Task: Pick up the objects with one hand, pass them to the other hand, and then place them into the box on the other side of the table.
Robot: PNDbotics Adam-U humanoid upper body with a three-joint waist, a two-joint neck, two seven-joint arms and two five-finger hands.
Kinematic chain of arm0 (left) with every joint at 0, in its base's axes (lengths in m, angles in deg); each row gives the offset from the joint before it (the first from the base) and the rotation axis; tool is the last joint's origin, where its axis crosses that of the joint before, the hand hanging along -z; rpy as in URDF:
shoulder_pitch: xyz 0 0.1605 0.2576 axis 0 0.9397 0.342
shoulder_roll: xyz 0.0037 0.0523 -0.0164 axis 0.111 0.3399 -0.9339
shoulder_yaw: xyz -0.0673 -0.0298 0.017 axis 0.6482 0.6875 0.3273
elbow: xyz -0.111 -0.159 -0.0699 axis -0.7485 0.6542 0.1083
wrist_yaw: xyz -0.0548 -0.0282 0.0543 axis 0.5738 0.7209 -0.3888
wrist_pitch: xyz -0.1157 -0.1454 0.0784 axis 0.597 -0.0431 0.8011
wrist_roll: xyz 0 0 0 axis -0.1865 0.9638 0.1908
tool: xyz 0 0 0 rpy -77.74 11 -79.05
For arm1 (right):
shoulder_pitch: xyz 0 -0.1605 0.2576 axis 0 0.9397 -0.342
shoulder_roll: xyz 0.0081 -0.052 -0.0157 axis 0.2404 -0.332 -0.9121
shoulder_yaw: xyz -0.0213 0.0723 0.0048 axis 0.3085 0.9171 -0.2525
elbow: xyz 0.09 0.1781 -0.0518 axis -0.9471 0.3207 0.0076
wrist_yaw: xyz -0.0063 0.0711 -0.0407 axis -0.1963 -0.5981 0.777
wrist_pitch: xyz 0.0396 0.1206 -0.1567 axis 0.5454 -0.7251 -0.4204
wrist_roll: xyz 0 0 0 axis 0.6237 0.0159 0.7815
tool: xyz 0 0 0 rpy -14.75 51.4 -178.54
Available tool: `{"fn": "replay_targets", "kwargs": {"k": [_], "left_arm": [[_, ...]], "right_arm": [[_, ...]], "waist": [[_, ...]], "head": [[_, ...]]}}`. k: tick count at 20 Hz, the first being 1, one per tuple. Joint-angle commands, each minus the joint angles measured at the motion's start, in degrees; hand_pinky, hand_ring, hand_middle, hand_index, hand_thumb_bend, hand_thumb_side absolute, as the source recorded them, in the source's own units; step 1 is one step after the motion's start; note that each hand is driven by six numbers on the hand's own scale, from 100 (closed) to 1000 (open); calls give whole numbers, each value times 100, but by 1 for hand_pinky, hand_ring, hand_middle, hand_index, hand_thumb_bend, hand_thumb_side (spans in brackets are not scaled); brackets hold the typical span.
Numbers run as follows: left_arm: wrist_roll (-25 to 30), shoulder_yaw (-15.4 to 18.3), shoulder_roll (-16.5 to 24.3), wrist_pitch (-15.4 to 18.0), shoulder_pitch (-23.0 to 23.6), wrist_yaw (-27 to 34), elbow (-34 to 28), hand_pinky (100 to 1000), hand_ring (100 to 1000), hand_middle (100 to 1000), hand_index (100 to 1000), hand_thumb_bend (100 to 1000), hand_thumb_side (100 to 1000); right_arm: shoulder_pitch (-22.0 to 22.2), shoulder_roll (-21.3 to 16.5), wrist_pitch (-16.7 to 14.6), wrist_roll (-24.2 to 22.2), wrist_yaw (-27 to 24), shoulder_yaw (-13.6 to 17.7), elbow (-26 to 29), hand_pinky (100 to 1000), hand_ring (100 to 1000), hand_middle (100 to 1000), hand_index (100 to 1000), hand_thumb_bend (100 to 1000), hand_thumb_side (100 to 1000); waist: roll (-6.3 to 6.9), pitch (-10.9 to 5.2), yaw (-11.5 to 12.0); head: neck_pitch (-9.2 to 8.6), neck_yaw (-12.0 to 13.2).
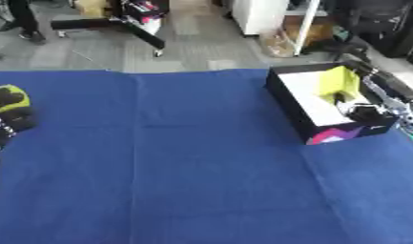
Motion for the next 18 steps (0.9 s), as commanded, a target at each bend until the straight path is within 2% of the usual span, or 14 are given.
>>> {"fn": "replay_targets", "kwargs": {"k": [1, 18], "left_arm": [[-17, 50, 48, 17, -53, 24, -113, 754, 750, 748, 835, 524, 729], [-17, 53, 47, 20, -50, 26, -114, 754, 750, 748, 835, 525, 729]], "right_arm": [[-51, -285, -71, -126, 284, 114, 109, 955, 992, 1000, 1000, 100, 100], [-59, -257, 30, 248, 556, 126, 2, 945, 982, 995, 1000, 100, 100]], "waist": [[3, -65, -1], [6, -67, -4]], "head": [[-44, -9], [-47, -18]]}}
